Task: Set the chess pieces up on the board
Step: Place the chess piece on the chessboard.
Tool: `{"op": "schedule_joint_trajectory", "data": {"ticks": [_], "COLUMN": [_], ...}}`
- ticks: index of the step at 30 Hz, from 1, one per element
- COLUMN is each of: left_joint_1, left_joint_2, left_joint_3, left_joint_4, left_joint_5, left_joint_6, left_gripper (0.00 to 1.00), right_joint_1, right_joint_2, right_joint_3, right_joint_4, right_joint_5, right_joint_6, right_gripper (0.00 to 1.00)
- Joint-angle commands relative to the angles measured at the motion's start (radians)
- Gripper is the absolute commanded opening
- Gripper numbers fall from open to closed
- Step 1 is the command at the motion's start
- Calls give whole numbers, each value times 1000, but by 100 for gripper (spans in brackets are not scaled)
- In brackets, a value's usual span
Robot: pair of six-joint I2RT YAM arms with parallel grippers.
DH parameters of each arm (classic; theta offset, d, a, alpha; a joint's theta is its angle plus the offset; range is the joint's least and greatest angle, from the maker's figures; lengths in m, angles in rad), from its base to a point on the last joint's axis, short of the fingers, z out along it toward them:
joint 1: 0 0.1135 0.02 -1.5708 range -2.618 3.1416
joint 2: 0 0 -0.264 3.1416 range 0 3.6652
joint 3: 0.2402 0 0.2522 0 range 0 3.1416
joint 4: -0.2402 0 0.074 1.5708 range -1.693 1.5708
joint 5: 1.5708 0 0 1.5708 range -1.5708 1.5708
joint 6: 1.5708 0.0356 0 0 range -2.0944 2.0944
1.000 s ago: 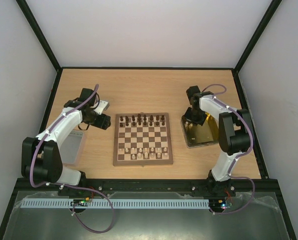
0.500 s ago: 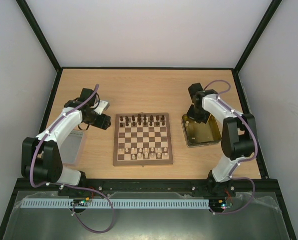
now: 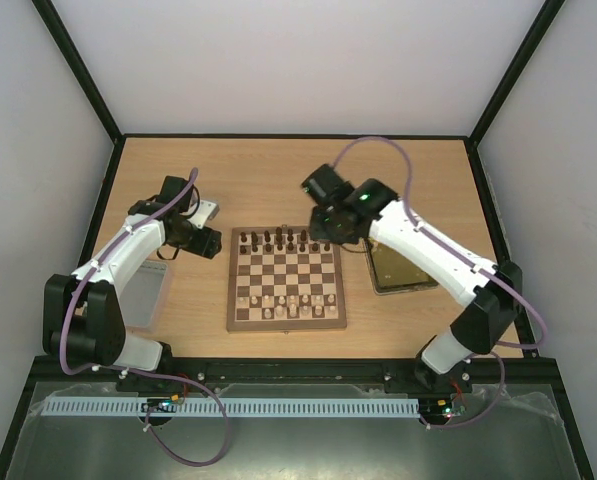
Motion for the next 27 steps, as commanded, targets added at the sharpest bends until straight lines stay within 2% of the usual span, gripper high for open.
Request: {"op": "schedule_joint_trajectory", "data": {"ticks": [1, 5, 8, 15, 27], "left_joint_1": [6, 6, 6, 6, 4], "left_joint_2": [4, 2, -1, -19, -53], "left_joint_3": [-10, -10, -9, -17, -22], "left_joint_4": [3, 7, 10, 17, 18], "left_joint_5": [-17, -23, -26, -30, -22], "left_joint_6": [-4, -7, -9, -13, -14], "left_gripper": [77, 77, 77, 77, 77], "right_joint_1": [204, 368, 434, 519, 527], "right_joint_2": [102, 275, 349, 423, 424], "right_joint_3": [140, 354, 396, 355, 177], "right_joint_4": [-146, -236, -232, -166, -5], "right_joint_5": [73, 113, 79, 10, -98], "right_joint_6": [125, 115, 119, 140, 172], "right_gripper": [2, 2, 2, 2, 2]}}
